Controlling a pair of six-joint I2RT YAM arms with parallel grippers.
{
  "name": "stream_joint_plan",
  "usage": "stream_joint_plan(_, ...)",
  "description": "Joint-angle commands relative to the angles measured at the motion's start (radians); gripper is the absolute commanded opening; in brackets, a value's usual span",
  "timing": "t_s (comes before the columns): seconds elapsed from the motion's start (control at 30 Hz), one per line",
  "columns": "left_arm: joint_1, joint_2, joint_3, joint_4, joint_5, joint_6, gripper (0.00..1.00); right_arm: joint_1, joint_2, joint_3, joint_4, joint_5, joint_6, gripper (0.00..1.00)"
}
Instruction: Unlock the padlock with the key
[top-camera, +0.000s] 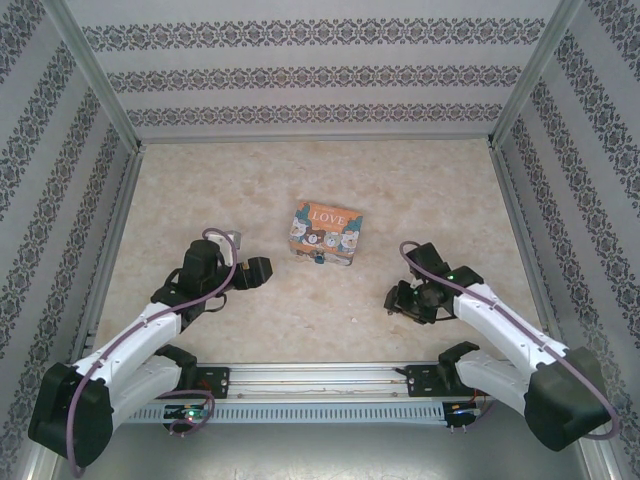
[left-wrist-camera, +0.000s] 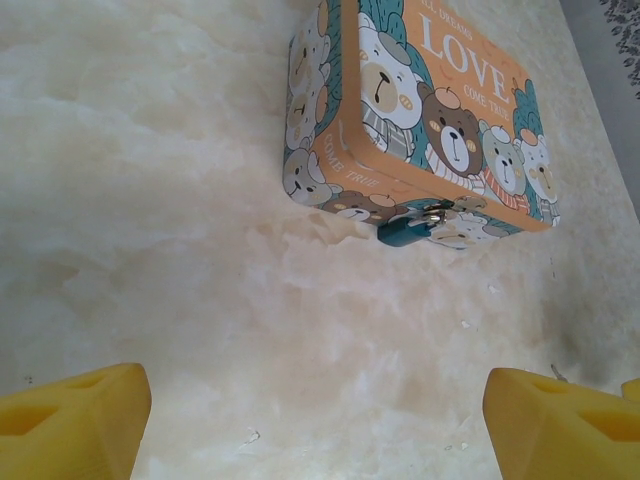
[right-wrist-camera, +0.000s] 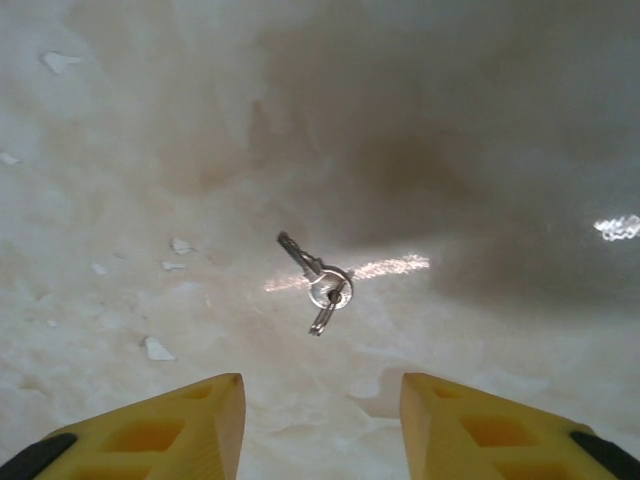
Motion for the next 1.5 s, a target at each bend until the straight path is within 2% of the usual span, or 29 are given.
stream_joint_plan(0.0, -0.002, 0.0, -0.014, 0.068, 0.024, -0.012, 0.87, 0.03, 0.022, -0.006, -0.004, 0.055, 0.065, 0.43)
stream_joint_plan(0.23, -0.003, -0.01, -0.048, 0.08, 0.021, -0.01, 0.87, 0.059, 0.115, 0.031, -0.008, 0.077, 0.073, 0.36)
stream_joint_plan(0.7, -0.002, -0.035, -0.072, 0.071, 0.014, -0.005, 0.87, 0.112, 0.276, 0.1, 0.039, 0.106, 0.077, 0.35)
stream_joint_plan(0.9, -0.002, -0.034, -0.076, 0.076, 0.009, -0.007, 0.87, 0.132, 0.339, 0.12, 0.048, 0.111, 0.076, 0.3)
stream_joint_plan(1.47, -0.003, -0.034, -0.072, 0.053, 0.002, 0.001, 0.88, 0.141, 0.4, 0.096, 0.058, 0.117, 0.061, 0.16)
